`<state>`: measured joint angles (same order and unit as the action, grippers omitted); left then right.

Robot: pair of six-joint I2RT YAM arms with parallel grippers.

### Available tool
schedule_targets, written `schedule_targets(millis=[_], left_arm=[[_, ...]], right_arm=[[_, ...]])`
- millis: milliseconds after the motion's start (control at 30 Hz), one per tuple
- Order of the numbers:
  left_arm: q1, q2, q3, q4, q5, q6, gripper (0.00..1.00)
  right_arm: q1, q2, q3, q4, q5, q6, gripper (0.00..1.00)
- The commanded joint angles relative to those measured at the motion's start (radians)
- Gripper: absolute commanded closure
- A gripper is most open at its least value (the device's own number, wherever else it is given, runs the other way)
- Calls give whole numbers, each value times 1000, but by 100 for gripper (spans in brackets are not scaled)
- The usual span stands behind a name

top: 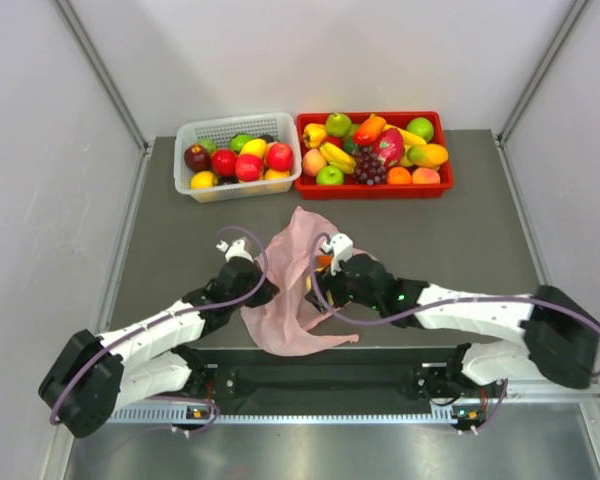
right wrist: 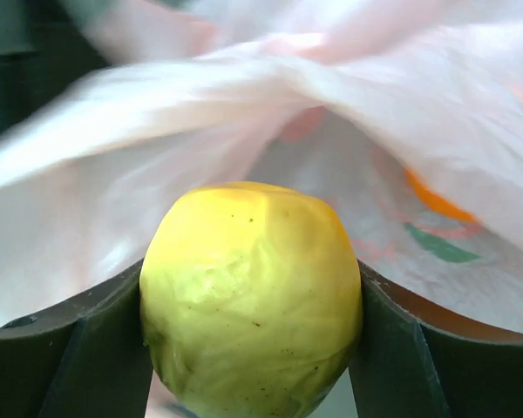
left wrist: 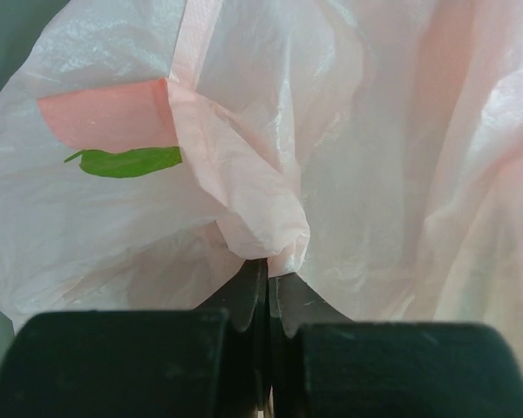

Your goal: Untie the knot of the plastic bag and take out the fruit

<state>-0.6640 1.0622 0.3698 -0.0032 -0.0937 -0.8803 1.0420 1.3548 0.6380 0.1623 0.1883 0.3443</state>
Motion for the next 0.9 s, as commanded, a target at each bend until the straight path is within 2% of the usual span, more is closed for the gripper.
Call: schedule_targets(millis=[0,33,100,200,267,333,367,400,467,633,700,800,867], left_arm=[[0,-33,14,39,3,0,100],[0,-33,14,37,-1,-2,100],[0,-34,18,40,-3,-5,100],[1,-21,15,61,-8,-11,100],[0,-13,18,71,0,-11,100],[0,2,24,72,9,-9,100],[0,8,29,74,15,-8,100],[0,12,31,75,15,-5,100],[0,16,32,77,18,3,100],[1,24,38,91,35,10,100],[1,27,38,95,45,9,100],[0,30,44,97,54,14,100],[0,25,46,88,55,15,100]], right_arm=[[-43,-190,-14,-107,-344,-77,100],[-51,-224,-9,-134,-451,-102,100],[-53,-313,5,-222,-551,-146,100],[-60,-431,18,-218,-615,-191,100],[-95,-471,46,-214,-583,-235,100],[-150,-487,83,-224,-589,-273,100],[-224,-484,125,-222,-617,-281,100],[-264,-458,152,-221,-621,-286,100],[-376,-415,238,-222,-534,-286,100],[-604,-122,493,-218,-108,-252,100],[-663,22,554,-172,-41,-217,100],[-750,243,731,-144,40,-180,100],[-792,363,915,-193,69,-176,100]])
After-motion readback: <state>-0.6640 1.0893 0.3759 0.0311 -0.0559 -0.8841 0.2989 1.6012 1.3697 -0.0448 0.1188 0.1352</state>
